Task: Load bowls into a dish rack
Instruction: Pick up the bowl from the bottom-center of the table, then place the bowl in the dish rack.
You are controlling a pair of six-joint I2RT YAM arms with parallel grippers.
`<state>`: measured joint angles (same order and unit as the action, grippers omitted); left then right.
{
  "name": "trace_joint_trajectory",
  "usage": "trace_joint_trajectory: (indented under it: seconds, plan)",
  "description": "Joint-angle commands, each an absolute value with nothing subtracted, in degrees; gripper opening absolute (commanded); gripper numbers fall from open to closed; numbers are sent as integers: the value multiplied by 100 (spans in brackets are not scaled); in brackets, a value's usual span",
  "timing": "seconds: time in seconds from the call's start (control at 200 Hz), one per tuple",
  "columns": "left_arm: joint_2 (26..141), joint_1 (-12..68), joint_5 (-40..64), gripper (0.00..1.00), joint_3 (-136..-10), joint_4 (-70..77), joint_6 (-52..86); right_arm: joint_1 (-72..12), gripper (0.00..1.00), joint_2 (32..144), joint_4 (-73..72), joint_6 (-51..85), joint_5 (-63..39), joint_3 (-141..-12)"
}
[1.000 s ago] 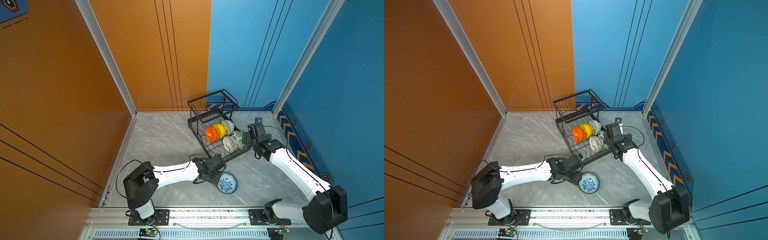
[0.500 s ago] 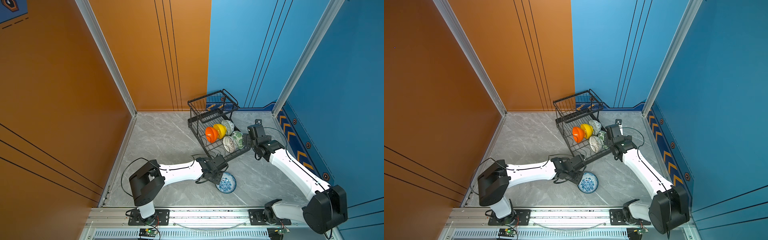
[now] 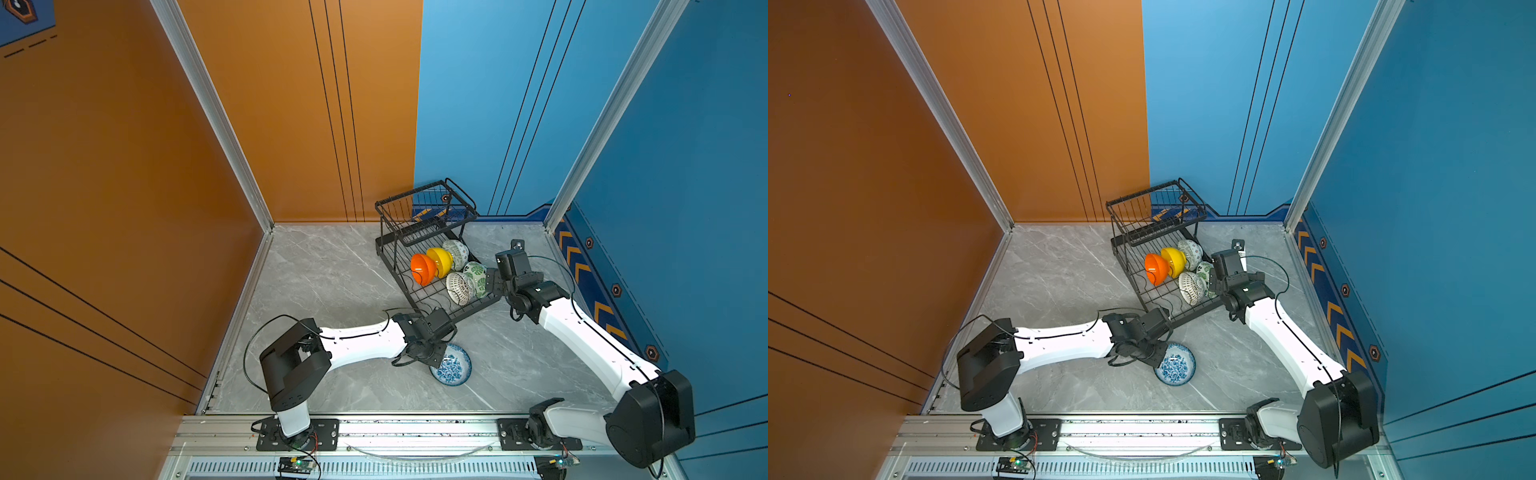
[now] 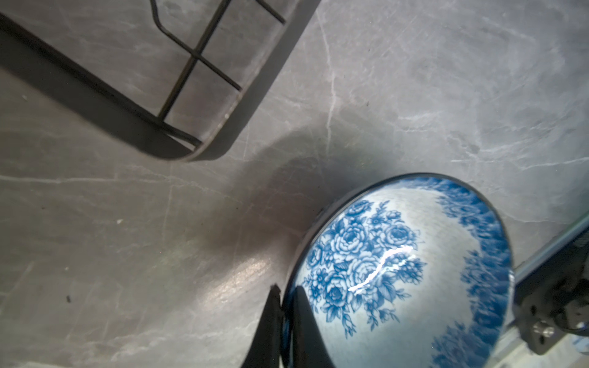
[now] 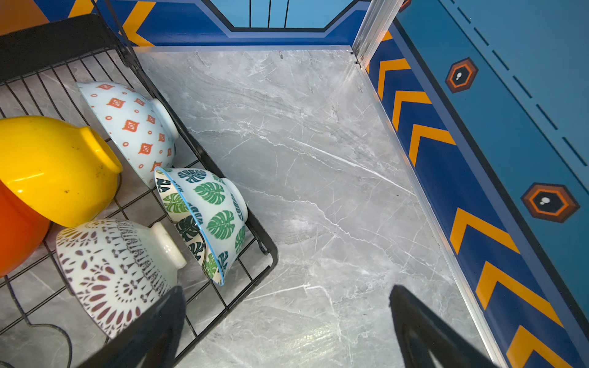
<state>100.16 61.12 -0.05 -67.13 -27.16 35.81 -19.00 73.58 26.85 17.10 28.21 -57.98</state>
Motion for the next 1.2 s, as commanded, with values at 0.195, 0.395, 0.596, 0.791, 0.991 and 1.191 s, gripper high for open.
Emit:
trace_joint_trajectory:
  seconds: [0.195, 0.395, 0.596, 0.791, 0.991, 1.191]
  plan:
    - [9772, 5669, 447, 0, -6328, -2448, 3796, -1841, 100, 7180, 2622, 1855, 2624, -5756]
    - [9050, 5341, 970, 0, -5943, -1993, 3769, -1846, 100, 7081, 2654, 1897, 2483, -5843]
    - [8648, 5179, 1606, 0, -5783, -1862, 3621, -1876, 100, 7022, 2706, 1920, 2335, -5991]
    - [8232, 4976, 2078, 0, -5754, -1558, 3676, -1888, 100, 6954, 2786, 2012, 1994, -6246]
    - [7718, 4128, 1677, 0, -5445, -8, 4648, -1955, 100, 7028, 2891, 2160, 1556, -6779]
    - [8062, 3507, 1126, 0, -5535, 1189, 5111, -2410, 100, 7282, 3092, 2223, 1487, -7369]
